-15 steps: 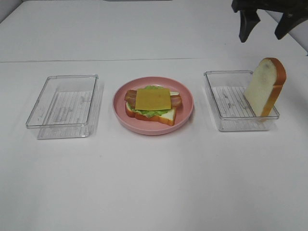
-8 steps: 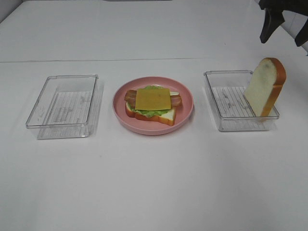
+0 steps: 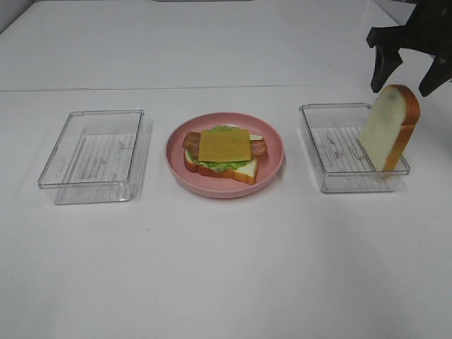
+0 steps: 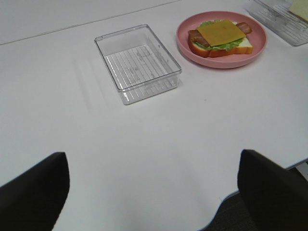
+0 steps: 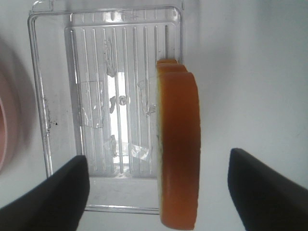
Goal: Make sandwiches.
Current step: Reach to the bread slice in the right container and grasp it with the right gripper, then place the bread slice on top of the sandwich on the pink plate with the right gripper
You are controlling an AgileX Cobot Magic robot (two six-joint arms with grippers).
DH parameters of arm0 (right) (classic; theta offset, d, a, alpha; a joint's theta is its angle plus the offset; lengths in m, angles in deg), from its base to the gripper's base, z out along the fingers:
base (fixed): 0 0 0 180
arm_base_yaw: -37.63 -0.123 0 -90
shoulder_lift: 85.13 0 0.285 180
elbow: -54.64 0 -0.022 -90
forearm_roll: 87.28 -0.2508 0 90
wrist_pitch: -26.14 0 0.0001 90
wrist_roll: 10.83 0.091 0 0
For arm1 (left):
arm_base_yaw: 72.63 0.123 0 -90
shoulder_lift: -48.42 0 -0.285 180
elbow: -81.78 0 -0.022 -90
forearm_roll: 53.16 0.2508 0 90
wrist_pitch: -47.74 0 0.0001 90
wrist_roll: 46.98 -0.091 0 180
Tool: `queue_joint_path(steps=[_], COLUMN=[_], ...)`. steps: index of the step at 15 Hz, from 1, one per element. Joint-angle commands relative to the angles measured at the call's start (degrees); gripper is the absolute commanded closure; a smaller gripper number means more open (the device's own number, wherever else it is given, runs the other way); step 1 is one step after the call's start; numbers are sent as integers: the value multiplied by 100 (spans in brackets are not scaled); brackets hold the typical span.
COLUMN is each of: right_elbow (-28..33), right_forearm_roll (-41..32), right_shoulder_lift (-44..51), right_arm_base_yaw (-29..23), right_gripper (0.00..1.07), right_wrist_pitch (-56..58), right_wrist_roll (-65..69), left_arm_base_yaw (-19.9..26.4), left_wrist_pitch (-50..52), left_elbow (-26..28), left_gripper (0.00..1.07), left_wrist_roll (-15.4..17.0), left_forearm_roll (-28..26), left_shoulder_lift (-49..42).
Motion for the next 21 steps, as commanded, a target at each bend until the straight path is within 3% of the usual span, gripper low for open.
queue_joint_path(steps=[1,4,9,13,18,21], right_elbow=[6,6,6,6,6,0], right_forearm_roll=[52,52,52,57,-86,-882], right_shoulder_lift=[-80,-332,-498,-498,-132,315], right_arm_base_yaw=[11,11,11,11,6,0], right_gripper=[32,33,57,107,107,107], right_wrist_pitch=[430,435,435,435,435,424], right_wrist_roll=[-6,11,11,17,166,6], left_arm_base_yaw=[0,0,0,0,0,0], left_wrist_pitch=[57,57,57,57,57,57], left_elbow=[-17,-17,-17,-17,-17,-17], left_gripper=[17,17,17,17,17,17], left_wrist_roll=[6,6,6,6,6,6], left_forearm_roll=[0,0,0,0,0,0], left_shoulder_lift=[-126,-126,-126,-126,-126,-126])
